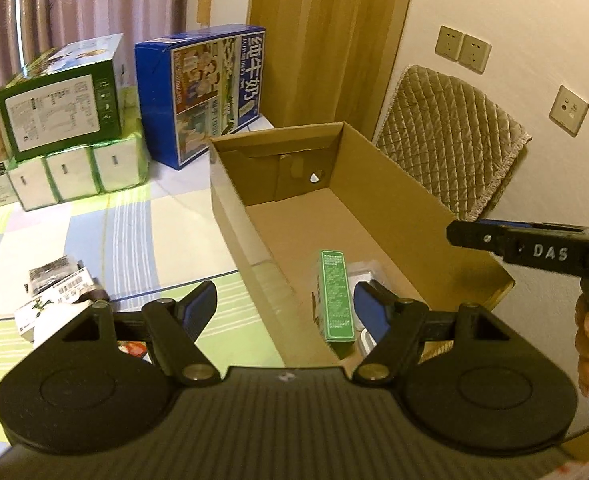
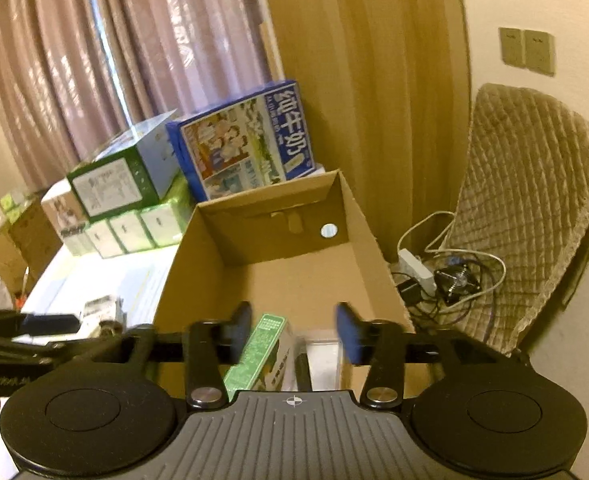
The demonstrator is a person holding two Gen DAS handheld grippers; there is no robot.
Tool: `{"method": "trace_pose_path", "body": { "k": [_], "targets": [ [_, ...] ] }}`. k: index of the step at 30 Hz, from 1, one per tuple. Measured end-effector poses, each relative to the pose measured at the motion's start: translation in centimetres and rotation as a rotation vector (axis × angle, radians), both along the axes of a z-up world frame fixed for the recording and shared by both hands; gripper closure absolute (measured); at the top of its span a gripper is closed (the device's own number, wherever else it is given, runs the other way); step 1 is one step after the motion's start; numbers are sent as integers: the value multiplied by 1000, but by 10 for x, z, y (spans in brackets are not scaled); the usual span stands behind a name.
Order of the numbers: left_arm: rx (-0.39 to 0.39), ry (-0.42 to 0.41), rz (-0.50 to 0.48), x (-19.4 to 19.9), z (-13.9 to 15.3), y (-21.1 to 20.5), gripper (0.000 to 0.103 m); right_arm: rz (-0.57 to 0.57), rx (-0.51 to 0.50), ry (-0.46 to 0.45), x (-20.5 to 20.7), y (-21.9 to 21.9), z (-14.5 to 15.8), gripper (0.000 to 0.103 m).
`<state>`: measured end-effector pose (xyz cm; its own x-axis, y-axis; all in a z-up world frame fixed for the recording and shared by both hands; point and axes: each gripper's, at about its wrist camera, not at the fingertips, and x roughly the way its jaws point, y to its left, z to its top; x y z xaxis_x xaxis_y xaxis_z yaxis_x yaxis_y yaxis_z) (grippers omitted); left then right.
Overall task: Organize objects
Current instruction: 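Lower both into the cardboard box and open both tools, then withdraw both tools toward the white towel and red snack packet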
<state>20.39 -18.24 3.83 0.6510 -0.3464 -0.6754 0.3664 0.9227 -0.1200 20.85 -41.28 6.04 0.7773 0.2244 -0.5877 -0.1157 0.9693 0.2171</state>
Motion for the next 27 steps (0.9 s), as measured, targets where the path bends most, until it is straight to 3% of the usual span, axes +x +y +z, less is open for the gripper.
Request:
{"method": "trace_pose_path", "body": {
  "k": [10, 18, 23, 27],
  "targets": [
    [-2, 2, 71, -27, 2, 40, 30, -10, 1, 4, -30, 2, 9, 48],
    [-15, -7, 113, -57, 13, 69, 27, 21, -24, -11, -60, 31, 24, 27],
    [5, -26, 151, -83, 17, 96, 20, 40, 45, -20, -80, 46, 34, 7],
    [16, -24, 203, -102, 16, 126, 13, 84, 65, -25, -92, 67, 39, 2]
  ]
}}
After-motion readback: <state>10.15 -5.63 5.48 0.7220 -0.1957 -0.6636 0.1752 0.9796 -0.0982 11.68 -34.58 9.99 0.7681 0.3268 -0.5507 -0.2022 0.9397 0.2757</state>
